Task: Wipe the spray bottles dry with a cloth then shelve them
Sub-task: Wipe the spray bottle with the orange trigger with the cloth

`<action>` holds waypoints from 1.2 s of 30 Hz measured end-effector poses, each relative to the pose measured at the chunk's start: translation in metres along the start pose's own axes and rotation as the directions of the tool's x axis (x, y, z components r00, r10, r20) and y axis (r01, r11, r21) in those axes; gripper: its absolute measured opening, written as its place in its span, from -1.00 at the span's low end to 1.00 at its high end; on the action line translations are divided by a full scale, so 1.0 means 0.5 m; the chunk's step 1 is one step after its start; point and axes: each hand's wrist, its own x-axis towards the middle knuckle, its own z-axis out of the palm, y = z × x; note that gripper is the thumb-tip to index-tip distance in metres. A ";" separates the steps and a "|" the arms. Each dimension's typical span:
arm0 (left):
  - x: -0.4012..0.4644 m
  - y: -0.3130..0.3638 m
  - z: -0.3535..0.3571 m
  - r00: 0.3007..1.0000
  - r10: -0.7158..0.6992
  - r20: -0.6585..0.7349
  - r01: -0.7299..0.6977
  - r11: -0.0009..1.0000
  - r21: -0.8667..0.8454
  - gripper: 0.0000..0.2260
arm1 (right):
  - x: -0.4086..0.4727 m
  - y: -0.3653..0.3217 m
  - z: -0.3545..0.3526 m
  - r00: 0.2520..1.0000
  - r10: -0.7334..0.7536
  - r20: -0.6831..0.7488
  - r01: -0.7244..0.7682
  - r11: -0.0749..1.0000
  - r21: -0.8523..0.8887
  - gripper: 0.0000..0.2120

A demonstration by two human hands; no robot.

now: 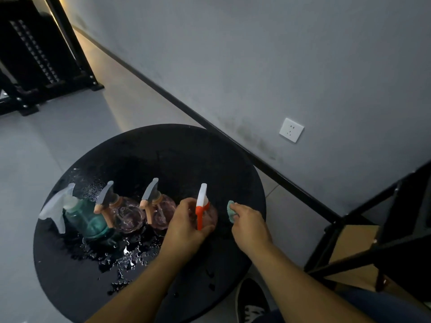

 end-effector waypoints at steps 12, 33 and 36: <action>0.011 -0.015 0.010 0.999 0.031 -0.033 -0.029 0.998 0.055 -0.34 | 0.027 -0.008 0.050 0.985 0.108 0.135 -0.088 0.986 -0.141 -0.39; -0.114 0.102 -0.117 0.989 0.139 0.047 -0.146 0.900 0.411 -0.09 | -0.065 -0.076 -0.089 0.988 -0.150 0.030 0.150 0.989 0.003 -0.37; -0.139 0.132 -0.153 0.980 0.188 0.065 -0.196 0.866 0.459 -0.09 | -0.090 -0.093 -0.128 0.974 -0.223 0.024 0.224 0.975 -0.010 -0.27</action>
